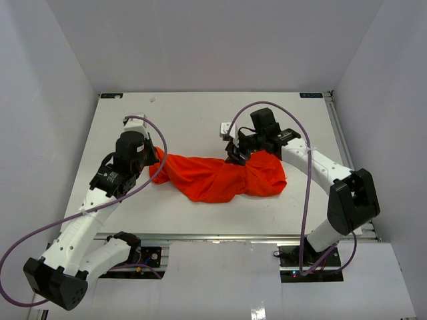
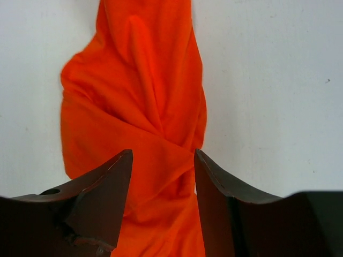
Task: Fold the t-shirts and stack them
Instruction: Flatten the tshirt out
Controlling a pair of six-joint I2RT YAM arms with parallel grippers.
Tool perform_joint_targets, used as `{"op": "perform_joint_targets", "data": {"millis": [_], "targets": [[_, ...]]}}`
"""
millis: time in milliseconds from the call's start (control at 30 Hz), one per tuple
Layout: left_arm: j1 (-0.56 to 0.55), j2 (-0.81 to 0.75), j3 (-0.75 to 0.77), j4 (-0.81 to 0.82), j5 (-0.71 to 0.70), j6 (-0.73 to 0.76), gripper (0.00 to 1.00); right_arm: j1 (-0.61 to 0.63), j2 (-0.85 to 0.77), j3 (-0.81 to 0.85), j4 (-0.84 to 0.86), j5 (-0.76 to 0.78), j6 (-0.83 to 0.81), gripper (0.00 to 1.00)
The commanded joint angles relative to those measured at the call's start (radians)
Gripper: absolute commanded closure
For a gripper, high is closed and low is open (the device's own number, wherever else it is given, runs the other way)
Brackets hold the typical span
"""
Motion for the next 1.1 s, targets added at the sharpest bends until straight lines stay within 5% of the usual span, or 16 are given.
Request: {"op": "perform_joint_targets", "data": {"millis": [0, 200, 600, 767, 1067], "targets": [[0.004, -0.023, 0.008, 0.006, 0.012, -0.009, 0.92, -0.075, 0.037, 0.052, -0.034, -0.024, -0.179, 0.44], [0.004, -0.023, 0.009, 0.006, 0.012, -0.015, 0.92, -0.163, 0.249, 0.285, -0.233, -0.127, -0.043, 0.61], [0.004, 0.003, 0.017, 0.009, 0.018, -0.012, 0.92, -0.138, 0.324, 0.272, -0.215, -0.149, 0.197, 0.55], [0.004, 0.001, 0.015, 0.013, 0.015, -0.012, 0.92, -0.100, 0.361, 0.262, -0.196, 0.015, 0.394, 0.53], [0.004, 0.006, 0.018, 0.012, 0.016, -0.011, 0.92, -0.063, 0.400, 0.278, -0.201, 0.086, 0.567, 0.50]]}}
